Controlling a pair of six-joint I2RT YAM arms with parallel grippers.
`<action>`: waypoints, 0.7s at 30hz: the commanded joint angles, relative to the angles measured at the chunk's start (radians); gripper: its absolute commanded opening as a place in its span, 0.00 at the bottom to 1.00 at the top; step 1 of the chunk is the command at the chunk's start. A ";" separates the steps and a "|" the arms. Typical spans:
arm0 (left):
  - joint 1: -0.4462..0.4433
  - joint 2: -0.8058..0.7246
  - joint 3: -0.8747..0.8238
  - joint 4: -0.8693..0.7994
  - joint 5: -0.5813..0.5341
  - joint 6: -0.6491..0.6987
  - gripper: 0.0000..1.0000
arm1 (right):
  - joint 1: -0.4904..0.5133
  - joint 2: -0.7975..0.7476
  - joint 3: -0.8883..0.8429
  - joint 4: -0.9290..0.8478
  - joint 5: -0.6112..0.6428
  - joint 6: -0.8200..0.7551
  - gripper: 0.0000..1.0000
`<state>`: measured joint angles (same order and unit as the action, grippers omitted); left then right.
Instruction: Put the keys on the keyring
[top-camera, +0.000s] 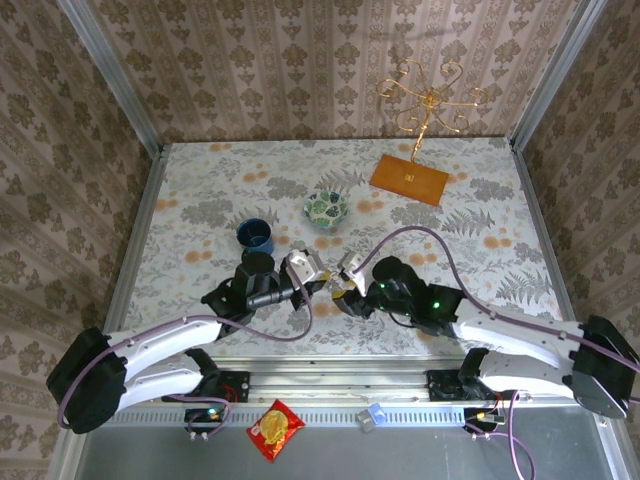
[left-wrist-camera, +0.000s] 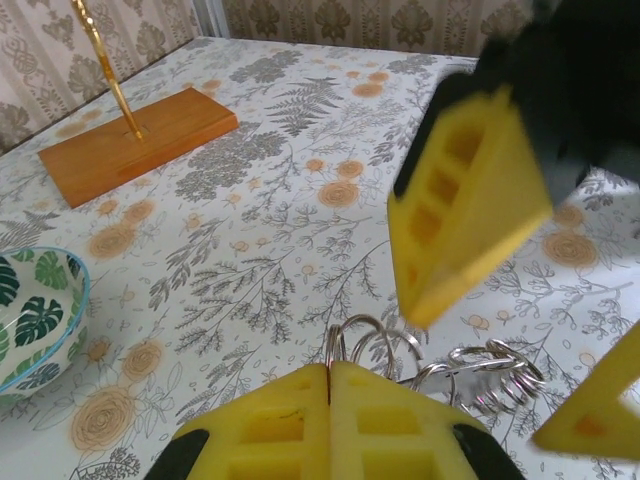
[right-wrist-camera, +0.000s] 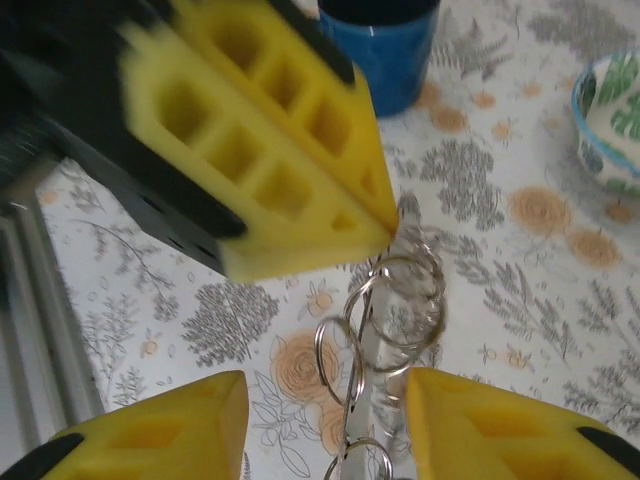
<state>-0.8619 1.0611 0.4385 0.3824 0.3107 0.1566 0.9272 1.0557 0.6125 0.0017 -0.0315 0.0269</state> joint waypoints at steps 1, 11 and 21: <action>0.021 -0.016 -0.010 0.068 0.079 0.038 0.00 | -0.054 -0.108 -0.005 -0.071 -0.096 -0.098 0.48; 0.087 -0.057 -0.041 0.191 0.384 0.070 0.00 | -0.195 -0.218 -0.015 -0.068 -0.217 -0.384 0.44; 0.095 -0.061 -0.044 0.220 0.452 0.102 0.00 | -0.195 -0.056 0.029 -0.007 -0.090 -0.421 0.34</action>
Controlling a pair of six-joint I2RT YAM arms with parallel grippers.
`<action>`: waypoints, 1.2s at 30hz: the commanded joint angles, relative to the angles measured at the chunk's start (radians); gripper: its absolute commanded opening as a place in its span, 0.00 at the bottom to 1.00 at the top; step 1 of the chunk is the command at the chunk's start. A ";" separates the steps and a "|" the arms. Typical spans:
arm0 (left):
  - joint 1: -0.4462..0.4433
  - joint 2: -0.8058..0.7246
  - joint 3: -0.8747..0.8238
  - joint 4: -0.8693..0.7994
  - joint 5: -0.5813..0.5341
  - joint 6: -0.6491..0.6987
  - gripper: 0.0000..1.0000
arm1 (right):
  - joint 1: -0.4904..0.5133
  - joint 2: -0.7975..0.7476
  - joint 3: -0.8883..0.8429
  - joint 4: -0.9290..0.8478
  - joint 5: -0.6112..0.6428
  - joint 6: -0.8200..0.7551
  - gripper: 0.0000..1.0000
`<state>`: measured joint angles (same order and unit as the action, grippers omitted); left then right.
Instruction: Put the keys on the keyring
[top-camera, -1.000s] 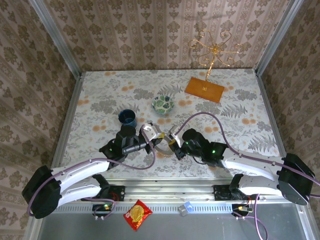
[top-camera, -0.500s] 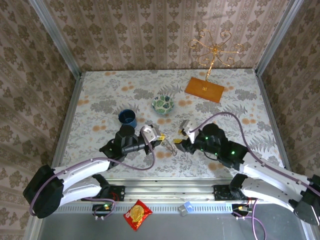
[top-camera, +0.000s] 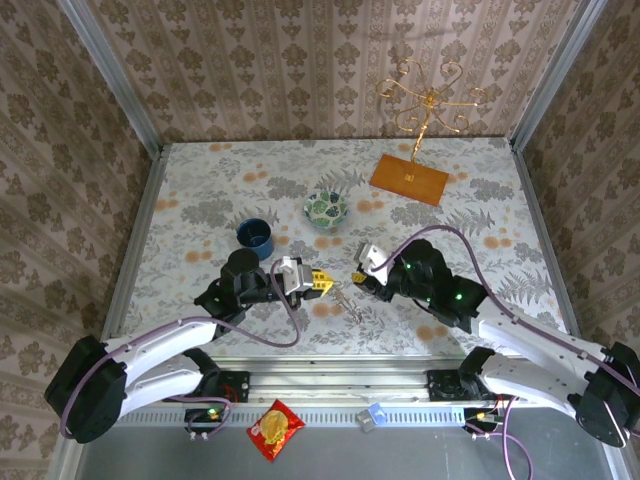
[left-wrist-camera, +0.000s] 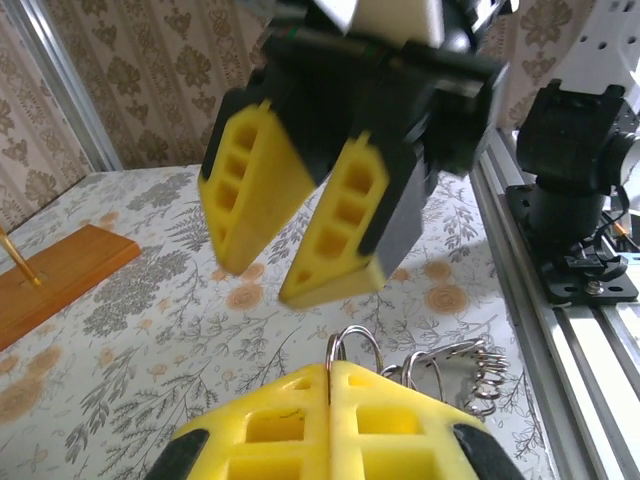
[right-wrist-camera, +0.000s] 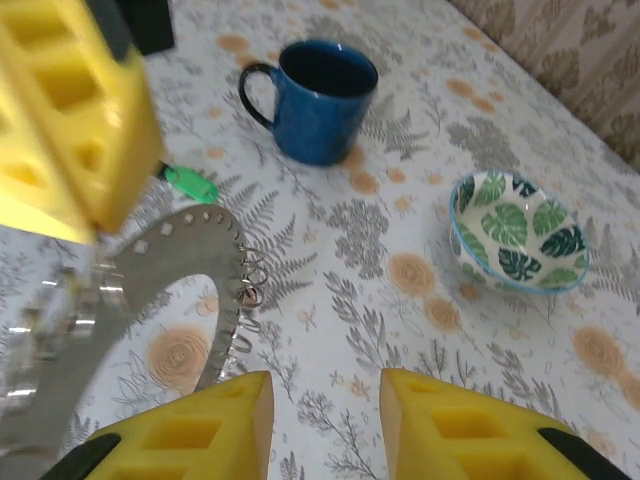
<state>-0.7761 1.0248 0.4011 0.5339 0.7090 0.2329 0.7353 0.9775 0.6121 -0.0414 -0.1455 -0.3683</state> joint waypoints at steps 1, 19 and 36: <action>0.009 -0.025 -0.008 0.071 0.053 0.026 0.00 | -0.004 0.035 0.033 0.038 -0.014 -0.019 0.35; 0.009 -0.020 -0.013 0.056 -0.007 0.026 0.00 | 0.021 0.061 0.042 0.077 -0.327 0.055 0.44; 0.000 -0.044 -0.098 0.073 -0.514 -0.274 0.31 | 0.032 0.073 0.043 -0.071 0.006 0.267 0.42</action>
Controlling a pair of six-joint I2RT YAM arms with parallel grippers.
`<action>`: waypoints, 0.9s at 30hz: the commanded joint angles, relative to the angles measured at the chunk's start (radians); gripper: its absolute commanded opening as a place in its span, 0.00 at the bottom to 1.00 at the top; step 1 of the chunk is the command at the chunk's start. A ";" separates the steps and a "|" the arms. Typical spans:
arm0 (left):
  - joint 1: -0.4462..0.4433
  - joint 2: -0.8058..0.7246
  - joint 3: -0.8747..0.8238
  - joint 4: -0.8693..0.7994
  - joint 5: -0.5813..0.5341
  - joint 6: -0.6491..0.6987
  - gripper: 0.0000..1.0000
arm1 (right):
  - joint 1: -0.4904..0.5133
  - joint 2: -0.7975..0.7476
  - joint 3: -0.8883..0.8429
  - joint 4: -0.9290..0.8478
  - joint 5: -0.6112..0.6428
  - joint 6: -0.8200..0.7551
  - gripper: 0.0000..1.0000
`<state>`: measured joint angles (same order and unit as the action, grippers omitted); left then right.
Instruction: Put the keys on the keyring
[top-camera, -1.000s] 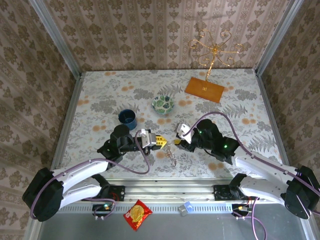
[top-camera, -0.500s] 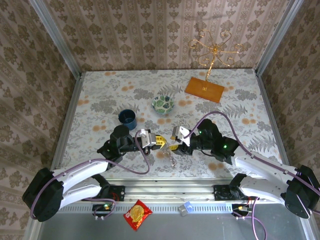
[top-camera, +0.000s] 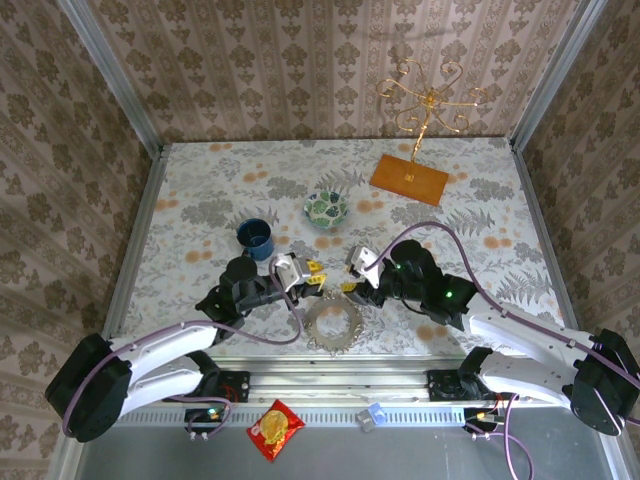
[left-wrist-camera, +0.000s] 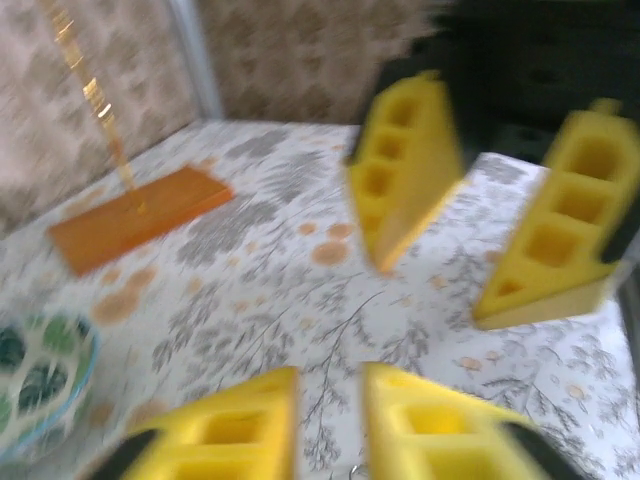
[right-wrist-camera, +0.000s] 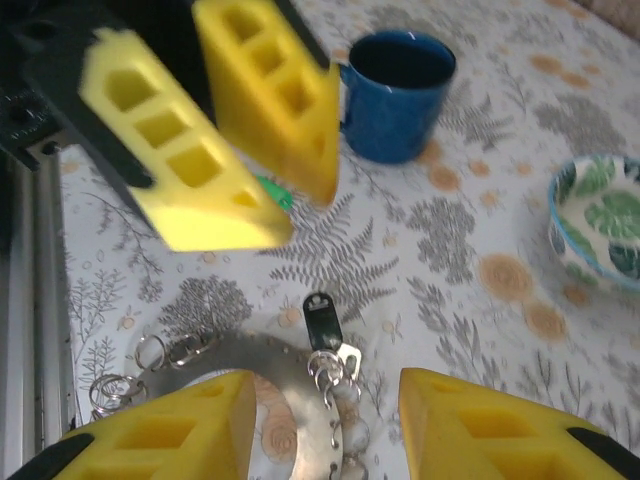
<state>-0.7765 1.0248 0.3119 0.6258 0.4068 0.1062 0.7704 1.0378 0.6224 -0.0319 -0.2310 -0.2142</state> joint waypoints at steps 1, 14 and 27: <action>-0.005 -0.071 -0.003 -0.090 -0.257 -0.195 0.34 | -0.003 0.018 0.039 -0.097 0.106 0.165 0.42; -0.122 -0.304 0.086 -0.906 -0.588 -0.783 0.45 | 0.165 0.205 0.202 -0.405 0.258 0.803 0.30; -0.029 -0.324 0.099 -1.004 -0.719 -0.895 0.48 | 0.431 0.582 0.454 -0.614 0.230 0.916 0.30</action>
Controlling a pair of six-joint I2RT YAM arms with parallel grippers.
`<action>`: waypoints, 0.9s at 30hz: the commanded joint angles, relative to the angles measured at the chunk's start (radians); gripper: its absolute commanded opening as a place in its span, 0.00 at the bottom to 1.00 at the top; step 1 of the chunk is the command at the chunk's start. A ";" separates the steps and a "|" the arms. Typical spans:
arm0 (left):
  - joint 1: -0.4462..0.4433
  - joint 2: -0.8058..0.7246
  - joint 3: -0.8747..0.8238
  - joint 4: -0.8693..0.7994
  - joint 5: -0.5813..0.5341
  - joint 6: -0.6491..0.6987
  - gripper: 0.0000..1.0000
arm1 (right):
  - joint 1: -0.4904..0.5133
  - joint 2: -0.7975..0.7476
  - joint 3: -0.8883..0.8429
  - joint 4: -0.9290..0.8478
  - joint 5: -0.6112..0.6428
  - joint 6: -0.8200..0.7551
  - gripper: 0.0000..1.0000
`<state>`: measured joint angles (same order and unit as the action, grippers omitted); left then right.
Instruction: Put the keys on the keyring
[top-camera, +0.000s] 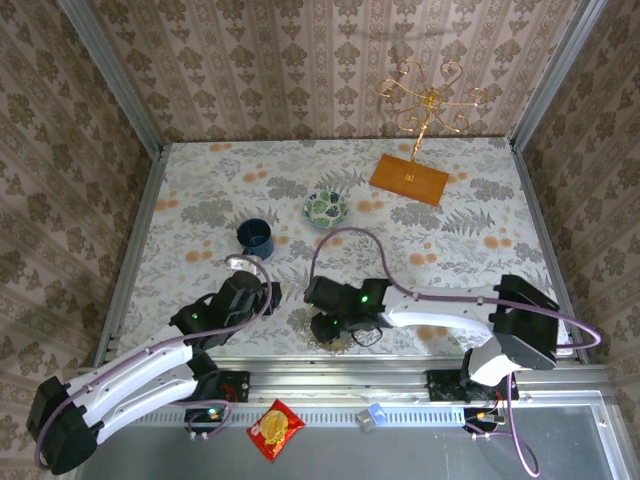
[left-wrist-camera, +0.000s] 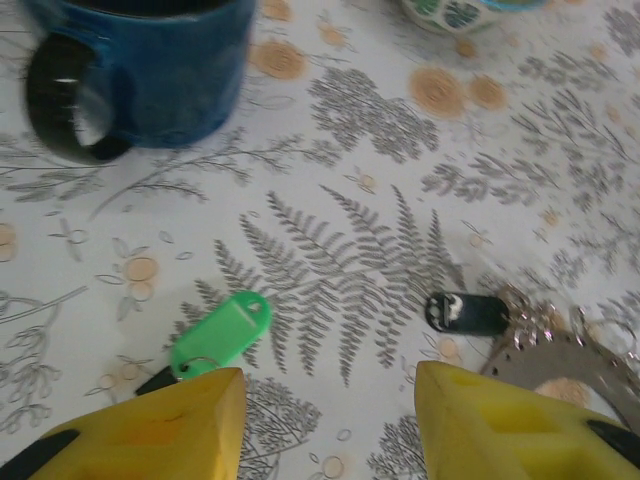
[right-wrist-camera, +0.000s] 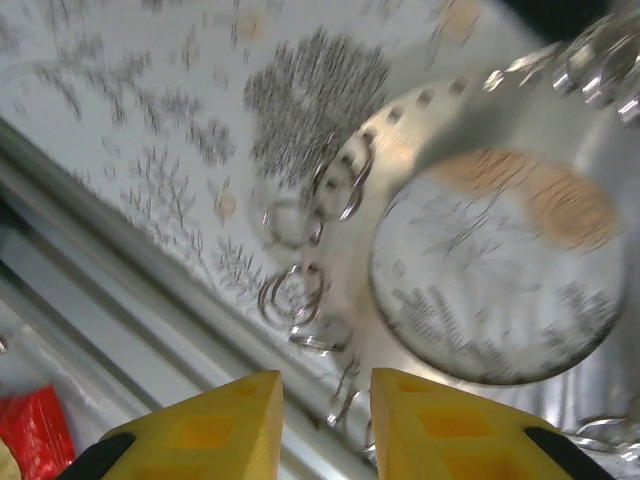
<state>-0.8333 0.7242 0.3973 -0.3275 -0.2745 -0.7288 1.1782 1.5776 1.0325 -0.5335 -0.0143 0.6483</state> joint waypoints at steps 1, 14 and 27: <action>0.040 -0.032 0.007 -0.050 -0.026 -0.065 0.48 | 0.033 0.068 0.056 -0.128 0.021 0.059 0.30; 0.076 -0.111 -0.032 -0.066 -0.002 -0.075 0.48 | 0.070 0.215 0.138 -0.221 0.028 0.079 0.24; 0.077 -0.110 -0.018 -0.061 -0.005 -0.043 0.48 | 0.070 0.231 0.156 -0.255 0.099 0.079 0.00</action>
<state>-0.7639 0.6235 0.3767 -0.3752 -0.2741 -0.7856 1.2427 1.8278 1.1683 -0.7368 0.0139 0.7162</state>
